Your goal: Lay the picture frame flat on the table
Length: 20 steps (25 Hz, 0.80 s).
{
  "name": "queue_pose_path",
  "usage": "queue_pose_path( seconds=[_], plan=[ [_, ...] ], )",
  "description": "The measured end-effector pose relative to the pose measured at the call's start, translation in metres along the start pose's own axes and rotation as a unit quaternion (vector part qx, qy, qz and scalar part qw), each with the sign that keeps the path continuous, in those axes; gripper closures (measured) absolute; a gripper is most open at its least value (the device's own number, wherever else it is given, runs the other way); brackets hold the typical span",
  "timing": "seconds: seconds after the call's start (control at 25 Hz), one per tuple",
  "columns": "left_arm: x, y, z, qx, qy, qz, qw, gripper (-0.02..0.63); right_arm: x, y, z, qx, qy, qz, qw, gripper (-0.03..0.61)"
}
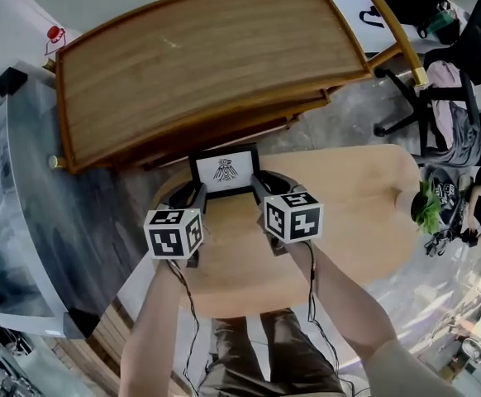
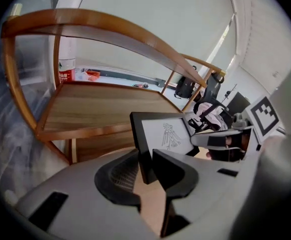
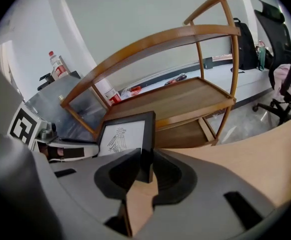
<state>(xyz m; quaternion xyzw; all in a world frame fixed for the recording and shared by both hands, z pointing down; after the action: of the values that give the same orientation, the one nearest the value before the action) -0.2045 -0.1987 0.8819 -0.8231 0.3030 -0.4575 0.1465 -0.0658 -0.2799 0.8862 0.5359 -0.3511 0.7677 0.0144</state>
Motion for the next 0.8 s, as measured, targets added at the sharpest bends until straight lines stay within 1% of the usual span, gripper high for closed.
queue_pose_path(
  seconds=[0.28, 0.44, 0.64, 0.8],
  plan=[
    [0.031, -0.020, -0.032, -0.029, 0.011, -0.003, 0.9995, 0.531, 0.043, -0.021, 0.004, 0.001, -0.007, -0.019, 1.000, 0.523],
    [0.039, -0.021, -0.034, -0.010, 0.024, -0.009, 0.9996, 0.529, 0.056, -0.029, 0.009, 0.013, -0.014, -0.015, 1.000, 0.523],
    [0.050, -0.025, -0.042, 0.001, 0.038, -0.017, 0.9991, 0.529, 0.069, -0.037, 0.010, 0.002, -0.026, -0.012, 1.000, 0.522],
    [0.055, -0.028, -0.046, 0.027, 0.039, -0.022, 0.9986, 0.529, 0.072, -0.037, 0.008, -0.019, -0.035, -0.002, 0.999, 0.522]
  ],
)
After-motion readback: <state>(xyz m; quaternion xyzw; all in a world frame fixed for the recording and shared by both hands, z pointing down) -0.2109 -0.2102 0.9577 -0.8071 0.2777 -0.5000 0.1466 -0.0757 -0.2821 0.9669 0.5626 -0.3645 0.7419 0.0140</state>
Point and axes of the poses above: the fingertips, and each gripper's own axes: x forward along the fingers, z to its right, y out of its top, the point moved 3 cm from there along -x, backward along the fingers, and after that the axes turned 14 degrees about -y, right-handed, at the moved point
